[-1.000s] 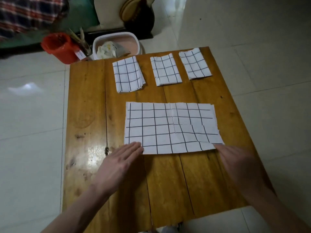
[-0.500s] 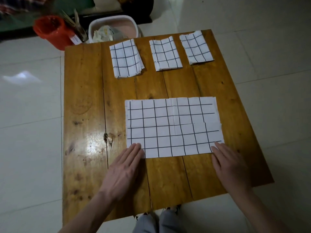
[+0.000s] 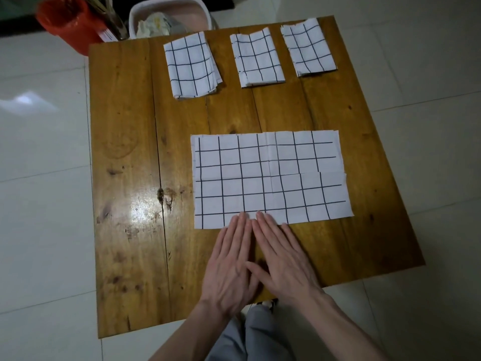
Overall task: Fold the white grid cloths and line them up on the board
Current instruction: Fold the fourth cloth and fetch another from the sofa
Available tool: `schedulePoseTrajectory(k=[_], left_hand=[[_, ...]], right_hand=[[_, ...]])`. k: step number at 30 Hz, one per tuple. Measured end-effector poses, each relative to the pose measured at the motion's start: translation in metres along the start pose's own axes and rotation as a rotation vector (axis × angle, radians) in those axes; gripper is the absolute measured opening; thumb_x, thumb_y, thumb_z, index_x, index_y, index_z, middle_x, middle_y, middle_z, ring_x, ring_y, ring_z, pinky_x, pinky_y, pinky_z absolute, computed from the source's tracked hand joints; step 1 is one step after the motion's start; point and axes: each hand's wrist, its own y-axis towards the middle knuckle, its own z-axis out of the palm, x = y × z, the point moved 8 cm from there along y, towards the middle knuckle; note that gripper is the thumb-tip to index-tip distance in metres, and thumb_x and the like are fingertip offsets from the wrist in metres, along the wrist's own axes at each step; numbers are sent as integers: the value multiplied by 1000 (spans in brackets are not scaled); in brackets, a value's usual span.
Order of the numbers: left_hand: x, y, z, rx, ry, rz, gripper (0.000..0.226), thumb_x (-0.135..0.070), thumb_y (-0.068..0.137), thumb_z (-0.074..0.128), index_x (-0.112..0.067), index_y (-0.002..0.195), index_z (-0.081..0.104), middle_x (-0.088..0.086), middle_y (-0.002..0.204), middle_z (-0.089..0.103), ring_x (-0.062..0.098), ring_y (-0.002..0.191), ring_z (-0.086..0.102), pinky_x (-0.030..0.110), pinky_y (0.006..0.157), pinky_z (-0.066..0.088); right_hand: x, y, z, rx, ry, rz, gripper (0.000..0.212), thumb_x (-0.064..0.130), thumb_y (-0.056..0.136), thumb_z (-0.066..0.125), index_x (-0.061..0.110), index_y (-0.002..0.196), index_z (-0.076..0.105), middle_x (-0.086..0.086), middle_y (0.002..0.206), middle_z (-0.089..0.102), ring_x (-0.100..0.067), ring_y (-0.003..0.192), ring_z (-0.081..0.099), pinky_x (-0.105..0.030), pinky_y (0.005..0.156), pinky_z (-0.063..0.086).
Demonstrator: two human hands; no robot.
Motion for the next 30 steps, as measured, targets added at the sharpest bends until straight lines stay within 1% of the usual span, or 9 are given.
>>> schedulePoseTrajectory(k=[5, 8, 11, 15, 19, 22, 25, 28, 30], left_hand=[[4, -1, 13, 35, 25, 25, 77, -52, 108, 22, -4, 166, 8, 14, 176, 2, 27, 163, 4, 50, 127, 27], [9, -2, 10, 32, 54, 20, 77, -53, 109, 26, -6, 167, 8, 12, 176, 3, 25, 163, 3, 49, 129, 24], [24, -7, 5, 26, 67, -29, 76, -50, 109, 31, -8, 167, 6, 11, 176, 3, 23, 163, 1, 48, 130, 18], [45, -16, -1, 26, 82, -59, 75, -50, 109, 28, -9, 168, 5, 10, 176, 2, 23, 163, -1, 47, 130, 14], [62, -23, -4, 33, 103, -101, 75, -54, 109, 24, -10, 168, 6, 9, 176, 3, 26, 163, -1, 48, 129, 11], [69, -27, -4, 40, 104, -129, 75, -54, 109, 23, -11, 168, 5, 8, 177, 1, 27, 163, -3, 51, 129, 12], [71, -29, -5, 36, 93, -137, 75, -53, 109, 23, -11, 168, 4, 8, 177, 2, 28, 163, -3, 51, 129, 11], [71, -28, -4, 38, 93, -139, 75, -54, 109, 20, -11, 168, 5, 8, 177, 2, 28, 163, -3, 52, 129, 12], [71, -28, -4, 37, 93, -139, 75, -54, 109, 20, -11, 168, 6, 8, 177, 3, 28, 163, -3, 52, 129, 13]], right_hand=[[-3, 0, 11, 64, -10, -13, 85, 72, 105, 16, 15, 167, 7, -3, 175, 1, -16, 161, 1, -47, 126, 14], [-8, -1, 11, 71, -14, -14, 81, 69, 106, 17, 17, 167, 7, -1, 175, 0, -15, 161, 0, -48, 126, 11], [-17, -4, 12, 72, -42, -10, 80, 68, 106, 20, 18, 167, 6, -1, 176, 1, -15, 161, 1, -49, 126, 12], [-35, -12, 8, 59, -56, 28, 79, 67, 107, 21, 18, 167, 7, -1, 176, 2, -15, 161, 2, -49, 127, 11], [-59, -23, 4, 45, -56, 110, 78, 67, 107, 17, 17, 167, 7, 0, 175, 1, -15, 161, 1, -46, 128, 8], [-78, -32, 1, 38, -31, 191, 78, 67, 107, 14, 18, 167, 2, 1, 175, -2, -15, 161, -2, -45, 128, 6], [-97, -40, 0, 41, -14, 276, 79, 68, 105, 9, 20, 167, -4, 2, 175, -9, -12, 160, -10, -46, 131, 5], [-119, -48, -4, 8, 21, 395, 81, 70, 102, 3, 21, 166, -6, 3, 174, -13, -11, 160, -14, -45, 130, 5], [-127, -51, -6, -10, 25, 440, 82, 71, 101, 2, 21, 166, -7, 3, 174, -14, -11, 159, -15, -44, 129, 4]])
